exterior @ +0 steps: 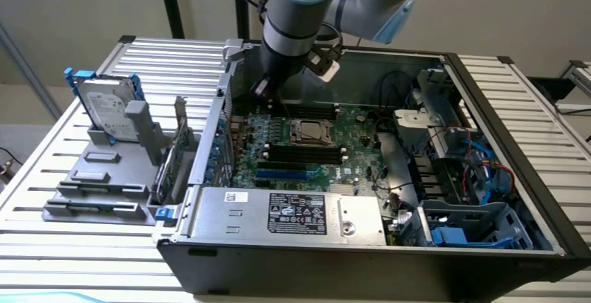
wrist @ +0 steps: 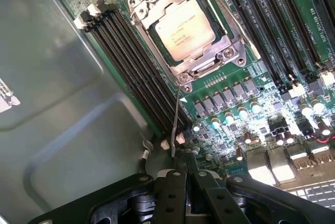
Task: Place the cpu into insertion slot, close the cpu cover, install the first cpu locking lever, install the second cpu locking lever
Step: 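Install the first cpu locking lever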
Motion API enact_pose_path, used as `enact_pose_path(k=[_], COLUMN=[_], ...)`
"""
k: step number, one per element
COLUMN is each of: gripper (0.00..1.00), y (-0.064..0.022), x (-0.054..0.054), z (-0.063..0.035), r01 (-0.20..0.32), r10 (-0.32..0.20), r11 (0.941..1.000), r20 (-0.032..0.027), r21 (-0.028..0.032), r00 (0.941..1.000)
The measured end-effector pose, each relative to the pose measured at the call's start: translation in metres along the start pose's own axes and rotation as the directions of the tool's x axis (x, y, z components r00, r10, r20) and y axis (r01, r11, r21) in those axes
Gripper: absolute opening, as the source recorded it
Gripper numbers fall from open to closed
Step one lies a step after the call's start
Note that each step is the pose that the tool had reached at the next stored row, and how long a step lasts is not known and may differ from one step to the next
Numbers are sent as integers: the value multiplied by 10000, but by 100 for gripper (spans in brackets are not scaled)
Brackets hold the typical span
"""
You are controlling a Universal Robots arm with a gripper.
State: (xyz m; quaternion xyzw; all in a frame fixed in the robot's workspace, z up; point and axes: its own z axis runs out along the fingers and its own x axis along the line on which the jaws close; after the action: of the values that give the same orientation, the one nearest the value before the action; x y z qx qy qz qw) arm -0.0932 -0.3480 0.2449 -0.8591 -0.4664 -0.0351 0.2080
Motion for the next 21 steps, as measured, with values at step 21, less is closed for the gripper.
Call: enact_pose_path(k=[21], gripper=[11], y=[427], x=[315], z=[-88], r01=[-31], r10=[31], r11=[10000], r20=[-40], r21=[14], r00=[10000])
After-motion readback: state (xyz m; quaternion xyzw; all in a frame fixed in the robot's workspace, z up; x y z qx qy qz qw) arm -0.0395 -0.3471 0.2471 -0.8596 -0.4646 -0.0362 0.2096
